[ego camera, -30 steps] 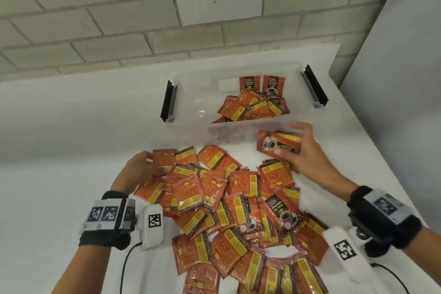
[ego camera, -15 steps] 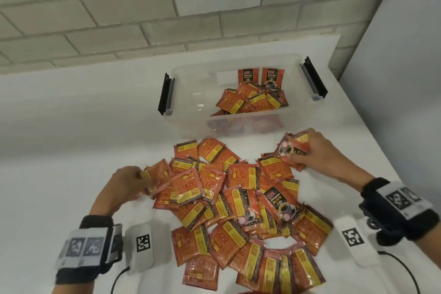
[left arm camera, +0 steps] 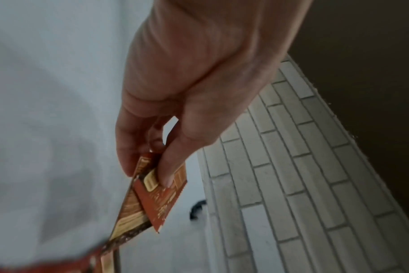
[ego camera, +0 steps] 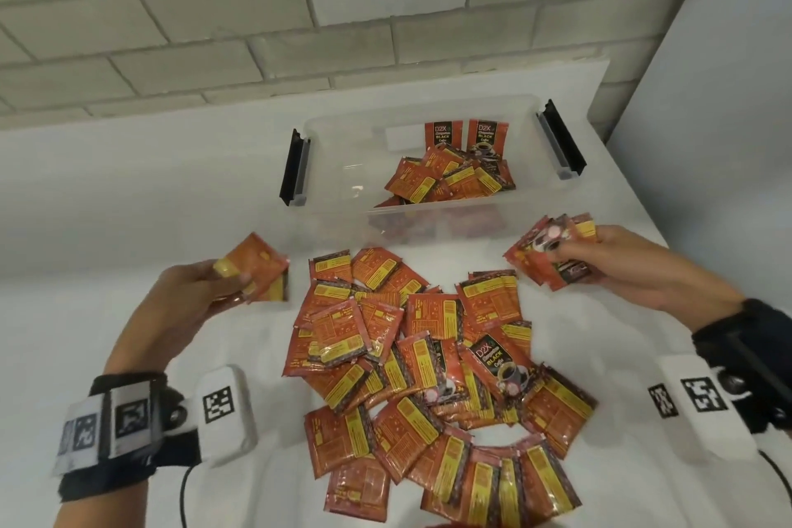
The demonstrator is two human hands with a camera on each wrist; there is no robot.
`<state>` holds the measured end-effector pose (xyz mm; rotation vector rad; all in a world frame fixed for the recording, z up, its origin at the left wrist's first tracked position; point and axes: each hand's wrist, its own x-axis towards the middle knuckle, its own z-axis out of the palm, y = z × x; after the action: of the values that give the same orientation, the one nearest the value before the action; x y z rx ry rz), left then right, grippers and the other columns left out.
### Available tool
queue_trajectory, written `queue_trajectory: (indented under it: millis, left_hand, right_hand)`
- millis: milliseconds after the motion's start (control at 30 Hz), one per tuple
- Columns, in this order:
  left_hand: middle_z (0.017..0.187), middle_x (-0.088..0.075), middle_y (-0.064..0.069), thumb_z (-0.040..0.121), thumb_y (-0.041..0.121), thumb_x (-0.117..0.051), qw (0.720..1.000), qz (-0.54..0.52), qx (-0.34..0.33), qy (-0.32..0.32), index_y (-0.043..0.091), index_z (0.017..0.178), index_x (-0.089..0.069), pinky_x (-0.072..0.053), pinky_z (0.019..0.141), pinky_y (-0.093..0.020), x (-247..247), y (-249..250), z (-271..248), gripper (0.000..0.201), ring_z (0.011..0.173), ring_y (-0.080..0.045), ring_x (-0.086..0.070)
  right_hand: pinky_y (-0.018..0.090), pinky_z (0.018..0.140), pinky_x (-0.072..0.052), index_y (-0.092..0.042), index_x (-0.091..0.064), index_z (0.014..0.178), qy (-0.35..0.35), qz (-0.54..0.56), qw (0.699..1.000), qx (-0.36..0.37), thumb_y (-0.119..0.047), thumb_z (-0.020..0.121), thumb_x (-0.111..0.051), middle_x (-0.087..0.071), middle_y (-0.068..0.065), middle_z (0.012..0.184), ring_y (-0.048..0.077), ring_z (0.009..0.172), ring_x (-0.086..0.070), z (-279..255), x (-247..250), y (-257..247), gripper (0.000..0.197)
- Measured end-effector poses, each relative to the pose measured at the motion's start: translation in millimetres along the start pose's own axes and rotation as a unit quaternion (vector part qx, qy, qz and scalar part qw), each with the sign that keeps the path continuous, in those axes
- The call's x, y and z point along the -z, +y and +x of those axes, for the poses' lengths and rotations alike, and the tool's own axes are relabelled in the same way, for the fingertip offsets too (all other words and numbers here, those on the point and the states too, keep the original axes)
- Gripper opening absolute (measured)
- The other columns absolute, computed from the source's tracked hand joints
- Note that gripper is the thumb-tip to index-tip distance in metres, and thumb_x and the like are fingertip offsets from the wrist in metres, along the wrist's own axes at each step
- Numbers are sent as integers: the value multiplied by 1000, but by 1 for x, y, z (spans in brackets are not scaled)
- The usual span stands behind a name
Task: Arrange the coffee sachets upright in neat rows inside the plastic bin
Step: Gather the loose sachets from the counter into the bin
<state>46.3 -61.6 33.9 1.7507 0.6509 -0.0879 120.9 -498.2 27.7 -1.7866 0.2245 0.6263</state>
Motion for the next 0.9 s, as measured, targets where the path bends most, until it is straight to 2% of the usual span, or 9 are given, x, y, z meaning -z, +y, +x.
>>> queue_trajectory:
  millis: [133,233,333,367,500,633,733,833,900]
  left_hand:
    - [93,-70,-13,82,1,-64,996,10,24,-88,-2,97,-65,-57,67,-20,-42,12,5,16,80,-19,-68]
    - [98,-70,-13,84,5,-67,994,72,13,-82,2,102,-65,-53,74,-29,-72,6,14,18,90,-27,-66]
    - [93,-68,-6,84,12,-71,991,114,1,-64,8,105,-64,-48,63,-26,-86,1,20,22,81,-19,-65]
    - [91,-68,-4,85,13,-70,990,120,10,-68,9,105,-64,-47,60,-25,-90,1,20,21,77,-17,-65]
    - [90,-73,-10,83,15,-72,991,96,25,-91,6,104,-66,-53,58,-28,-92,4,15,23,74,-22,-72]
    - [100,-70,-13,83,13,-71,993,43,-21,-106,5,100,-64,-53,68,-30,-77,12,0,20,79,-19,-71]
    - [102,-67,-7,82,15,-69,994,-5,-65,-88,5,103,-63,-52,72,-29,-61,17,-16,24,86,-18,-70]
    - [102,-68,-4,74,24,-71,990,-72,-110,-52,15,100,-63,-53,71,-29,-48,21,-32,29,87,-18,-69]
    - [101,-68,-4,68,25,-73,985,-115,-124,-39,21,102,-62,-55,65,-26,-40,21,-39,35,84,-16,-70]
  right_hand:
    - [34,94,-47,-6,-69,101,-98,-97,990,-11,-13,85,-68,-74,7,102,23,101,-66,0,-26,2,18]
    - [36,89,-51,-7,-65,101,-89,-151,984,-2,-14,79,-76,-71,11,103,27,100,-66,9,-44,8,26]
    - [46,89,-54,-2,-59,112,-74,-203,976,8,-28,64,-86,-64,18,112,35,100,-65,14,-54,13,61]
    - [44,90,-54,-3,-57,118,-76,-214,974,10,-34,61,-86,-63,15,116,33,102,-64,17,-54,16,72]
    - [35,89,-52,-10,-63,103,-82,-134,988,1,-7,76,-77,-73,3,99,23,97,-68,12,-50,11,31]
    - [34,89,-53,-11,-64,100,-67,-60,996,19,1,78,-71,-75,8,98,23,93,-70,-5,-29,3,26]
    - [30,81,-54,-14,-62,108,-58,-18,998,28,-18,63,-81,-76,4,94,19,89,-72,-22,-7,1,48]
    - [28,65,-55,-19,-51,108,-61,-21,998,16,-46,25,-96,-75,10,95,24,88,-72,-40,6,11,98]
    - [25,60,-54,-22,-48,110,-93,-47,995,-8,-50,20,-95,-74,11,96,25,86,-72,-55,8,23,106]
